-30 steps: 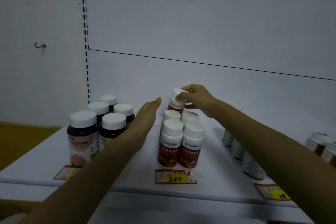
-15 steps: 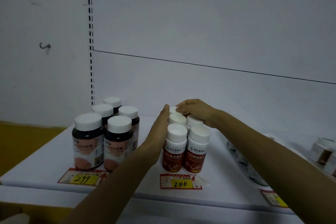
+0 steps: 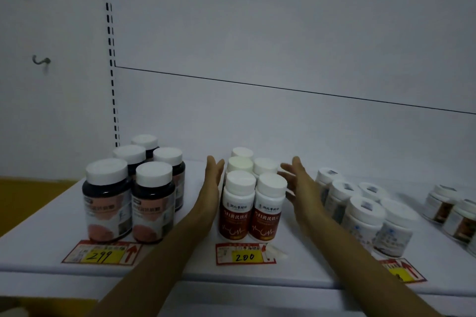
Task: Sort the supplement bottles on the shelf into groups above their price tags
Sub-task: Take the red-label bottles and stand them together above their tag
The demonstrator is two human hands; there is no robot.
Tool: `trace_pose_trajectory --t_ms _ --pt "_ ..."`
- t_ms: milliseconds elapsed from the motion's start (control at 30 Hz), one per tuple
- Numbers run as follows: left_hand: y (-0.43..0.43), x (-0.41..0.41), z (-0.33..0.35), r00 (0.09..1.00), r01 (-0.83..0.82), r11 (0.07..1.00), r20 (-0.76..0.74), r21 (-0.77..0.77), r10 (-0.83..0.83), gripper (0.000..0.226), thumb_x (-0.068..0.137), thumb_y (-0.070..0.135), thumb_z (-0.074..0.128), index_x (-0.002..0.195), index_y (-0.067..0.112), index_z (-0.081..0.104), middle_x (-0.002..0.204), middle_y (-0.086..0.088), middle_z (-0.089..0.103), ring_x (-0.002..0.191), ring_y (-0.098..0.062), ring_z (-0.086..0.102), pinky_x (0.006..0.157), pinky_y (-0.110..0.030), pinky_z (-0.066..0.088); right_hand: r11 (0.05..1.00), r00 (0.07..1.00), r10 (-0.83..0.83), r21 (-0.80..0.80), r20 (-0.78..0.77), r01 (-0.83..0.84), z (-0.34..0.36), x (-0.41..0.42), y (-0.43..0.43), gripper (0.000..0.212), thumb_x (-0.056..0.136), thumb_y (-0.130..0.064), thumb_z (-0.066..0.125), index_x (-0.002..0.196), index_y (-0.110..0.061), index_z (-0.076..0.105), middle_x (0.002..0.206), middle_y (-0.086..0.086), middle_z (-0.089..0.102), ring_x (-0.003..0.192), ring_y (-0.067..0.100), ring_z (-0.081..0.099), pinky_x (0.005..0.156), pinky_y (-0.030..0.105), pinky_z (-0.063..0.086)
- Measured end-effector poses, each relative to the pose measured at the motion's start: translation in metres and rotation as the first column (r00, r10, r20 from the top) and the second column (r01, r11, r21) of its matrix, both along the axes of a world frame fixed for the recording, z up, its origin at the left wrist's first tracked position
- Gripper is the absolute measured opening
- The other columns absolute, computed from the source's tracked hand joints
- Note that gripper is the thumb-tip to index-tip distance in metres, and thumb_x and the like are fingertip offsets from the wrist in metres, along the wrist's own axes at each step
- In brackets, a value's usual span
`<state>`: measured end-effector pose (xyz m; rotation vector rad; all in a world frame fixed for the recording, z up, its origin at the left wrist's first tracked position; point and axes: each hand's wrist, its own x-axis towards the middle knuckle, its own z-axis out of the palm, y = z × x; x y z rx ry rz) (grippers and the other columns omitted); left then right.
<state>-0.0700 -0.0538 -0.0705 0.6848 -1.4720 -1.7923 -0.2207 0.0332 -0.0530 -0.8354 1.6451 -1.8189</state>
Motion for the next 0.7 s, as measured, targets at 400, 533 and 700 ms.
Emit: trace_pose_trajectory --t_ms 400,533,700 --pt "0.0 -0.007 0.003 0.985 0.144 0.988 -0.084 -0.058 -0.149 0.067 0.09 0.061 0.004 0.147 0.029 0.021 0.145 0.003 0.042 0.128 -0.02 0.047 0.104 -0.037 0.039 0.976 0.974 0.219 0.011 -0.06 -0.219 -0.031 0.023 0.012 0.066 0.081 -0.074 0.029 0.127 -0.036 0.056 0.128 -0.013 0.061 0.122 0.009 0.054 0.112 0.043 0.034" --pt "-0.002 -0.009 -0.001 0.98 0.167 0.982 -0.089 -0.092 -0.175 0.066 0.089 0.062 0.003 0.146 0.033 0.02 0.145 0.006 0.042 0.129 -0.019 0.046 0.108 -0.039 0.035 0.983 0.979 0.185 0.013 -0.08 -0.185 -0.029 0.024 0.013 0.057 0.083 -0.074 0.028 0.116 -0.04 0.06 0.123 -0.014 0.064 0.12 0.009 0.056 0.11 0.043 0.036" --pt "-0.009 -0.01 -0.008 0.983 0.146 0.985 -0.101 -0.092 -0.155 0.074 0.083 0.068 0.007 0.147 0.032 0.019 0.145 0.003 0.043 0.127 -0.019 0.048 0.109 -0.043 0.036 0.988 0.981 0.154 0.02 -0.114 -0.153 -0.027 0.025 0.015 0.051 0.088 -0.066 0.023 0.107 -0.041 0.063 0.114 -0.018 0.067 0.113 0.003 0.059 0.104 0.035 0.041"
